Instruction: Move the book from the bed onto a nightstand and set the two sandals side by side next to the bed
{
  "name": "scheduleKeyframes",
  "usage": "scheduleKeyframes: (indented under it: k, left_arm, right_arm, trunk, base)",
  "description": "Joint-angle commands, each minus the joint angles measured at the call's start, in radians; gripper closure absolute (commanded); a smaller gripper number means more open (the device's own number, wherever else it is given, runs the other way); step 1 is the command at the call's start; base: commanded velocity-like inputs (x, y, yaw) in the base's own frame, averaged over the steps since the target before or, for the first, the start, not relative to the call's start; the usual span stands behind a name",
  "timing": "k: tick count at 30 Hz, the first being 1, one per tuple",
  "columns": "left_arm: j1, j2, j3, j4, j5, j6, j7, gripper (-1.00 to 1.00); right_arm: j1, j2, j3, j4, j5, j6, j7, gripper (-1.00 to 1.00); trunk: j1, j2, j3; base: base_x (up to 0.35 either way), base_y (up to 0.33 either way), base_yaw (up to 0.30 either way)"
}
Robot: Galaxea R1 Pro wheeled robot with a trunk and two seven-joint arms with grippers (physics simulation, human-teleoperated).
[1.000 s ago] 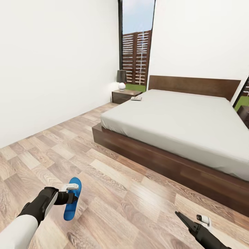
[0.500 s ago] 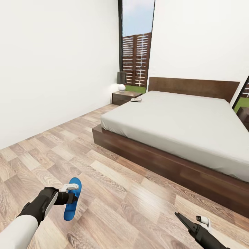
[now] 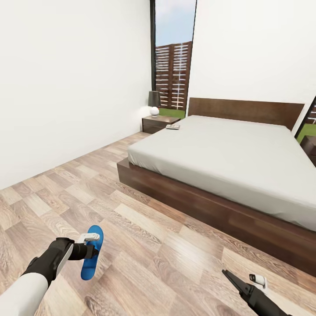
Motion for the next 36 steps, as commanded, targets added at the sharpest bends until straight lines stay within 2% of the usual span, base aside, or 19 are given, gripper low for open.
scheduleKeyframes:
  k: [1, 4, 6, 7, 10, 13, 14, 15, 17, 20, 21, 22, 28, 36]
  left_arm:
    - [0.0, 0.0, 0.005, -0.001, -0.007, 0.005, -0.011, 1.0]
    - [0.001, 0.001, 0.007, -0.001, -0.005, 0.002, -0.052, 1.0]
    - [0.001, 0.014, 0.009, 0.003, -0.005, -0.002, -0.118, 1.0]
    - [0.001, 0.024, 0.01, 0.005, -0.005, -0.003, -0.146, 1.0]
    - [0.002, 0.076, 0.014, 0.011, -0.003, -0.009, -0.295, 1.0]
    - [0.003, 0.102, 0.021, 0.015, 0.0, -0.013, -0.376, 1.0]
    - [0.004, 0.117, 0.03, 0.016, 0.002, -0.017, -0.419, 1.0]
    - [0.004, 0.123, 0.036, 0.017, 0.002, -0.019, -0.438, 1.0]
    - [0.005, 0.142, 0.07, 0.017, 0.004, -0.024, -0.49, 1.0]
    - [0.006, 0.148, 0.099, 0.016, 0.005, -0.024, -0.51, 1.0]
    - [0.006, 0.153, 0.132, 0.016, 0.005, -0.021, -0.523, 1.0]
    - [0.006, 0.154, 0.141, 0.016, 0.005, -0.02, -0.526, 1.0]
    - [0.006, 0.153, 0.157, 0.017, 0.007, -0.019, -0.546, 1.0]
    - [0.006, 0.148, 0.158, 0.017, 0.003, -0.022, -0.57, 1.0]
  right_arm:
    - [0.0, 0.0, 0.001, 0.001, -0.004, 0.01, 0.002, -1.0]
    - [0.0, 0.0, 0.001, 0.003, -0.004, 0.01, 0.002, -1.0]
    - [0.0, 0.0, 0.001, 0.004, -0.004, 0.01, 0.003, -1.0]
    - [0.0, 0.0, 0.0, 0.005, -0.004, 0.01, 0.003, -1.0]
    - [0.0, 0.0, 0.001, 0.008, -0.004, 0.009, 0.002, -1.0]
    - [0.0, 0.0, 0.002, 0.009, -0.004, 0.009, -0.002, -1.0]
    - [0.0, 0.0, 0.004, 0.009, -0.004, 0.009, -0.01, -1.0]
    - [0.0, 0.0, 0.005, 0.009, -0.004, 0.008, -0.016, -1.0]
    - [0.0, 0.0, 0.007, 0.009, -0.004, 0.009, -0.046, -1.0]
    - [0.0, 0.0, 0.008, 0.009, -0.005, 0.01, -0.064, -1.0]
    - [0.0, 0.0, 0.009, 0.009, -0.005, 0.011, -0.076, -1.0]
    - [0.0, 0.0, 0.009, 0.009, -0.005, 0.01, -0.079, -1.0]
    - [0.0, 0.0, 0.002, 0.009, -0.007, 0.009, -0.082, -1.0]
    - [0.0, -0.001, -0.001, 0.009, -0.008, 0.011, -0.083, -1.0]
  trunk:
    - [0.0, 0.0, -0.001]
    - [0.0, 0.0, -0.001]
    - [0.0, 0.0, -0.001]
    - [0.0, 0.0, -0.001]
    - [0.0, 0.0, -0.001]
    - [0.0, 0.0, -0.001]
    - [0.0, 0.0, -0.001]
    - [0.0, 0.0, -0.001]
    - [0.0, 0.0, -0.001]
    - [0.0, 0.0, -0.001]
    - [0.0, 0.0, -0.001]
    - [0.0, 0.0, -0.001]
    - [0.0, 0.0, -0.001]
    - [0.0, 0.0, -0.001]
  base:
    - [0.0, 0.0, 0.0]
    - [0.0, 0.0, 0.0]
    - [0.0, 0.0, 0.0]
    - [0.0, 0.0, 0.0]
    - [0.0, 0.0, 0.0]
    - [0.0, 0.0, 0.0]
    - [0.0, 0.0, 0.0]
    - [0.0, 0.0, 0.0]
    - [0.0, 0.0, 0.0]
    - [0.0, 0.0, 0.0]
    - [0.0, 0.0, 0.0]
    - [0.0, 0.0, 0.0]
    - [0.0, 0.0, 0.0]
    - [0.0, 0.0, 0.0]
